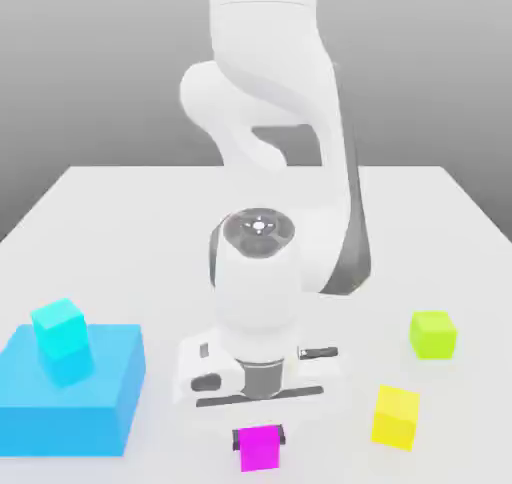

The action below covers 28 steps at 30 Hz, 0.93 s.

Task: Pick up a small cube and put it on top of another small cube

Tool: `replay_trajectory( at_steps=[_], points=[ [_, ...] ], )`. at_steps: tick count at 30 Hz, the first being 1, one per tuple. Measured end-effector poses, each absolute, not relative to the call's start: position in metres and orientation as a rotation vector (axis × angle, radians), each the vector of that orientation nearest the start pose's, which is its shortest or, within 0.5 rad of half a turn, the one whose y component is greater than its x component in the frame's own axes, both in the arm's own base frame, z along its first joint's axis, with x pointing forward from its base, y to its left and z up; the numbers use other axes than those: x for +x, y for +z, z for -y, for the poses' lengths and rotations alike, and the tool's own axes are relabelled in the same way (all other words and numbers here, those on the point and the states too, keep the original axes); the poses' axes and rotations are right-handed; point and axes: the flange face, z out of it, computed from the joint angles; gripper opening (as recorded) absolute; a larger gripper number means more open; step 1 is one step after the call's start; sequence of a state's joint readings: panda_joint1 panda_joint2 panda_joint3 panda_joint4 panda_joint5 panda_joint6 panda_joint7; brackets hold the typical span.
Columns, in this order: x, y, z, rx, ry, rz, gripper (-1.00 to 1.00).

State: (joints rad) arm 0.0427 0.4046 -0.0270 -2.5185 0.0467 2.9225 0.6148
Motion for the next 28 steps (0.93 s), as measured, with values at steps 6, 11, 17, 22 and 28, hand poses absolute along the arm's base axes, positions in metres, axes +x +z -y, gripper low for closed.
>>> replay_trajectory(
  at_steps=[6, 11, 17, 22, 28],
  points=[
    [0.453, 0.169, -0.003, -2.982, 0.000, -0.991, -1.00],
    [0.447, 0.231, 0.074, -2.934, -0.017, -1.171, -1.00],
    [0.388, 0.303, 0.212, -2.769, -0.012, -1.514, -1.00],
    [0.353, 0.297, 0.254, -2.687, 0.001, -1.616, -1.00],
    [0.351, 0.272, 0.256, -2.685, 0.001, -1.623, 1.00]
  ],
)
